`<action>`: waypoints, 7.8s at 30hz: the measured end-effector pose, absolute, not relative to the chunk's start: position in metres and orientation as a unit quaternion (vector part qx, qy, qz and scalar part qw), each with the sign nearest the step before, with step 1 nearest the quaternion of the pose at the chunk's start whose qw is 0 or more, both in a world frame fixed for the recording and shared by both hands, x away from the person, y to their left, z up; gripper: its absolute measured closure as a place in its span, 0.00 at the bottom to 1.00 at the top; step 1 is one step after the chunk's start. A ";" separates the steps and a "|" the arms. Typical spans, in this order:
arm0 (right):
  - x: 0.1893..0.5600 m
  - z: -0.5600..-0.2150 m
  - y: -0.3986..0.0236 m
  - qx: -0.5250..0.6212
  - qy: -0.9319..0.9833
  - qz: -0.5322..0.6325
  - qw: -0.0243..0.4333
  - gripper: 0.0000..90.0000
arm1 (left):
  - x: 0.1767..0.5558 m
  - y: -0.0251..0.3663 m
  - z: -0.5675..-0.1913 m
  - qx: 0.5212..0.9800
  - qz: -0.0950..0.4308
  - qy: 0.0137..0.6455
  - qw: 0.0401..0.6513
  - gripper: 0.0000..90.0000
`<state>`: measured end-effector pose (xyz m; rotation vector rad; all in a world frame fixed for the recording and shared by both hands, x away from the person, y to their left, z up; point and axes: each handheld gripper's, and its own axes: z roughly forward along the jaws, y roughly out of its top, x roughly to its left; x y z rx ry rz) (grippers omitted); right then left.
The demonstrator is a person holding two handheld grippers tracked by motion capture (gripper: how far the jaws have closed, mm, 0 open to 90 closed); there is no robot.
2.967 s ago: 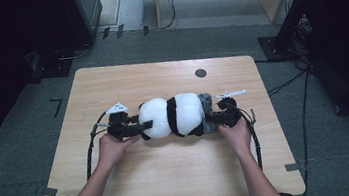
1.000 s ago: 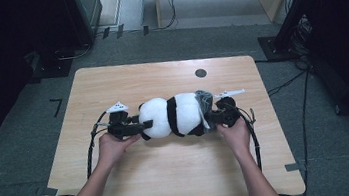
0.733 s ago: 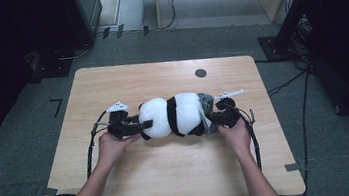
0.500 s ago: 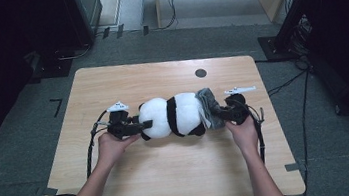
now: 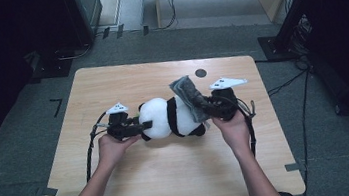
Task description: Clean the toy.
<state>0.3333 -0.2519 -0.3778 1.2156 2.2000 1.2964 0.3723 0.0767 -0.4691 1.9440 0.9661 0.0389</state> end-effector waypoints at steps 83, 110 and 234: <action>0.324 -0.401 -0.298 0.473 0.741 0.446 0.167 0.85 | 0.378 0.073 -0.470 0.788 0.004 0.406 0.463 0.60; 0.335 -0.436 -0.179 0.367 0.827 0.408 0.122 0.85 | 0.378 0.071 -0.470 0.795 0.015 0.402 0.454 0.60; 0.336 -0.452 -0.310 0.477 0.791 0.372 0.090 0.83 | 0.391 0.073 -0.474 0.784 -0.006 0.409 0.467 0.63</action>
